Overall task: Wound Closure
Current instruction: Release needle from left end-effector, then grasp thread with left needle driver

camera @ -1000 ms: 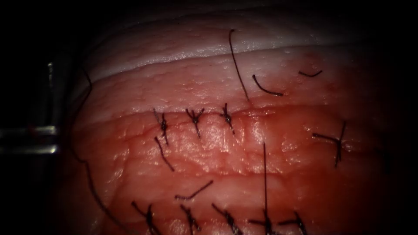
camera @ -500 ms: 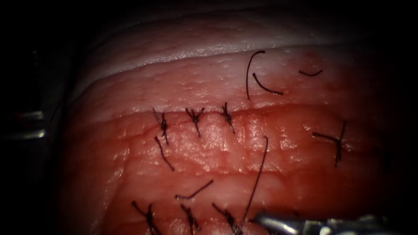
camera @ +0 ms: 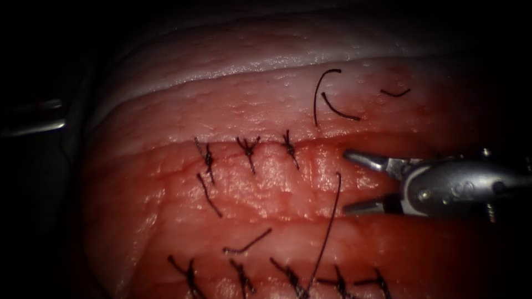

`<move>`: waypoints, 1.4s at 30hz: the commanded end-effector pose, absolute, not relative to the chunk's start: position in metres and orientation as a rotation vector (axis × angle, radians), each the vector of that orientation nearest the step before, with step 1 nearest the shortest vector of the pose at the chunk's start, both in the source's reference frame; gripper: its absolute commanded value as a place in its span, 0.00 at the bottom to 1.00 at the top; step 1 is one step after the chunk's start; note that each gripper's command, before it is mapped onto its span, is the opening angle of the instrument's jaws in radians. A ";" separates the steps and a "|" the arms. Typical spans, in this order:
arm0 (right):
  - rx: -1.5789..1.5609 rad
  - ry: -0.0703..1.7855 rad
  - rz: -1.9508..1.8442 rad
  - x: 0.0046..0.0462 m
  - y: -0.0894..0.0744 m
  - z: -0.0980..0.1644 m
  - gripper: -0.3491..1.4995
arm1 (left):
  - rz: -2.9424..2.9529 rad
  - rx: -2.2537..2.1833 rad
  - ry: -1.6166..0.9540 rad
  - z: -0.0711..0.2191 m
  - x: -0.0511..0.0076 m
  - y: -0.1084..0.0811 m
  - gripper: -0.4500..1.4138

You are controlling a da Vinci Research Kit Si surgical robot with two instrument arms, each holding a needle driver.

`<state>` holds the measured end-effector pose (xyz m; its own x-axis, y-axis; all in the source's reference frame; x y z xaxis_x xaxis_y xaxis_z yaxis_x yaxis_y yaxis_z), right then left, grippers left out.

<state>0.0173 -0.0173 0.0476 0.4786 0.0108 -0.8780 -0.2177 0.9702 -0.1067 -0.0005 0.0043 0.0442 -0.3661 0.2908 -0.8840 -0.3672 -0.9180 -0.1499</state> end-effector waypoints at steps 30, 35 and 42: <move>-0.193 1.081 0.139 0.0151 -0.021 0.046 0.75 | 2.415 -1.258 0.045 0.066 -0.0151 0.013 0.55; -0.190 1.083 0.147 0.0151 -0.021 0.046 0.76 | 2.407 -1.289 0.010 0.066 -0.0145 0.013 0.76; -0.186 1.085 0.155 0.0151 -0.022 0.046 0.74 | 2.439 -1.339 -0.024 0.063 -0.0113 0.013 0.79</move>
<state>0.0144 -0.0215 0.0459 0.4606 0.0344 -0.8870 -0.2162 0.9735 -0.0745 -0.0102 0.0132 0.0618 -0.4939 0.2999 -0.8162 -0.2846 -0.9427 -0.1742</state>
